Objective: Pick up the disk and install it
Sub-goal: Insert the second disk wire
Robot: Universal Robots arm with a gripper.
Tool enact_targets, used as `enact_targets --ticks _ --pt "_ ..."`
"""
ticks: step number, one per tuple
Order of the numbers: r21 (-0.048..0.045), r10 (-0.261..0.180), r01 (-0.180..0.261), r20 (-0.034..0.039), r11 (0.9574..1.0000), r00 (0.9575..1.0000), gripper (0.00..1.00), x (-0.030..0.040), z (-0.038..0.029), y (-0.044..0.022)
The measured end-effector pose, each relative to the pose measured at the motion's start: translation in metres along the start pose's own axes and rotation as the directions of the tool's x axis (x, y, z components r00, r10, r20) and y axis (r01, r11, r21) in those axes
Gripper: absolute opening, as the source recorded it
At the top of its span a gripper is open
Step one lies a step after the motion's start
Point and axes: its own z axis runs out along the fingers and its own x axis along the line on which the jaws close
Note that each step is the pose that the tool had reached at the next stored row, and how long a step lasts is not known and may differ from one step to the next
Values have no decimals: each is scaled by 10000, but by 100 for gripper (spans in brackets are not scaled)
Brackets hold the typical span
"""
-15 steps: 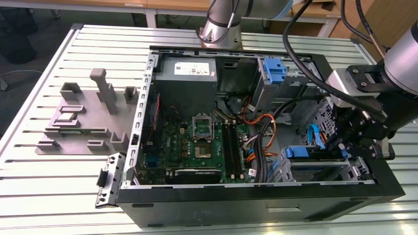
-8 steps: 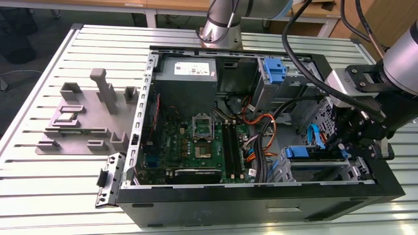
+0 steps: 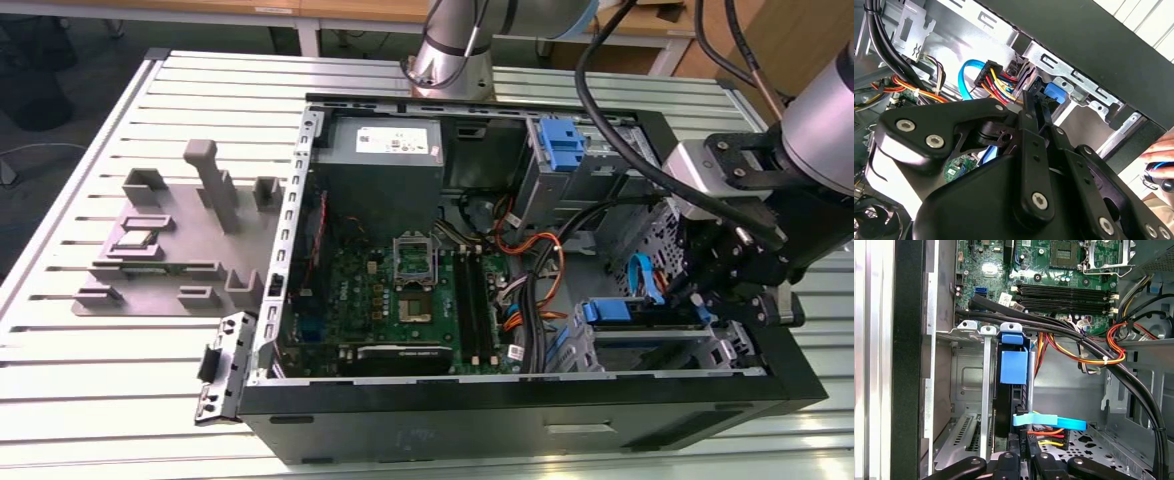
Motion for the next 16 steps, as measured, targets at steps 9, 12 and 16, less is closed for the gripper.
enact_targets --ticks 9,12,16 --pt "0 0 0 1 10000 10000 18 3 34 5" --pt "0 1 -1 -3 10000 10000 18 3 40 5" --pt "0 1 -1 2 10000 10000 18 3 44 5"
